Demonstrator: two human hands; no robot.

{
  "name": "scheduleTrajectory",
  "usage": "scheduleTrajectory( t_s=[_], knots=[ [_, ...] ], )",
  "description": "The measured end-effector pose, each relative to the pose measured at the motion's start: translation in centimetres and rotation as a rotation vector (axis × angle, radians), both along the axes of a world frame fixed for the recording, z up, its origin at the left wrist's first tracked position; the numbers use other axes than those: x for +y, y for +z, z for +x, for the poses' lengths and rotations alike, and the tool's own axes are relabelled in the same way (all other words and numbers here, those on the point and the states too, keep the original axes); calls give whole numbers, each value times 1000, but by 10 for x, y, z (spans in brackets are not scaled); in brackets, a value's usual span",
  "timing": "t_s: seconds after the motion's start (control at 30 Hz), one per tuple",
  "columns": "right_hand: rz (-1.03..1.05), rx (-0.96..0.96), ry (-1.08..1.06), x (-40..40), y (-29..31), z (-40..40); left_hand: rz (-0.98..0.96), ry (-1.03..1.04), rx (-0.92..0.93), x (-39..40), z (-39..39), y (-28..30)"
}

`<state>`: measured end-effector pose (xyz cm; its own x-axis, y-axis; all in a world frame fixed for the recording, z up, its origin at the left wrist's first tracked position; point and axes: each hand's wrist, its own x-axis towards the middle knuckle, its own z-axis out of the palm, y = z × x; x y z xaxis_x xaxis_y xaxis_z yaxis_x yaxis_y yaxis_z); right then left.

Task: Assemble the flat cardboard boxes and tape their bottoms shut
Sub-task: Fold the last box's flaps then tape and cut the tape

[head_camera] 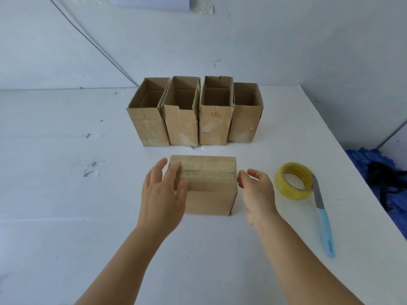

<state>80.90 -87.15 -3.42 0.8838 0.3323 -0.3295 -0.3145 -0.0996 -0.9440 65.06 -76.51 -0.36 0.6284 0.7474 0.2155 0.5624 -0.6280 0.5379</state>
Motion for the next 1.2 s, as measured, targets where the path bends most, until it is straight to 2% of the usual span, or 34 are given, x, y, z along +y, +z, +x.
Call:
scheduleTrajectory(
  t_s=[0.17, 0.37, 0.4, 0.47, 0.53, 0.57, 0.67, 0.83, 1.0, 1.1, 1.2],
  knots=[
    [-24, -15, -33, 11, -8, -5, -180, -7, -100, 1, -2, -10],
    [-220, 64, 59, 3, -20, -11, -267, 16, -196, 3, -1, -13],
    [-225, 38, 27, -2, -19, -13, -300, 22, -199, 3, -1, -13],
    [-143, -155, -33, -7, -13, -17, -366, 27, -195, 2, 0, -15],
    [-54, -330, 95, -5, -3, -28, -436, 38, -201, 0, 0, -16],
    [-45, -342, 181, -2, 0, -35, -469, 50, -211, 0, 0, -17],
    [-89, -293, 238, 3, -2, -48, -536, 54, -229, 5, -3, -18],
    [18, -171, 280, 2, 0, -44, -666, -13, -203, 18, -7, -12],
    [-57, 18, 318, -6, -5, -45, -839, -72, -237, 24, -13, -12],
    [-110, 66, 344, -9, -1, -51, -955, -87, -146, 22, -19, -17],
    [-138, 68, 362, -12, 4, -54, -961, -103, -103, 19, -22, -21]
  ],
)
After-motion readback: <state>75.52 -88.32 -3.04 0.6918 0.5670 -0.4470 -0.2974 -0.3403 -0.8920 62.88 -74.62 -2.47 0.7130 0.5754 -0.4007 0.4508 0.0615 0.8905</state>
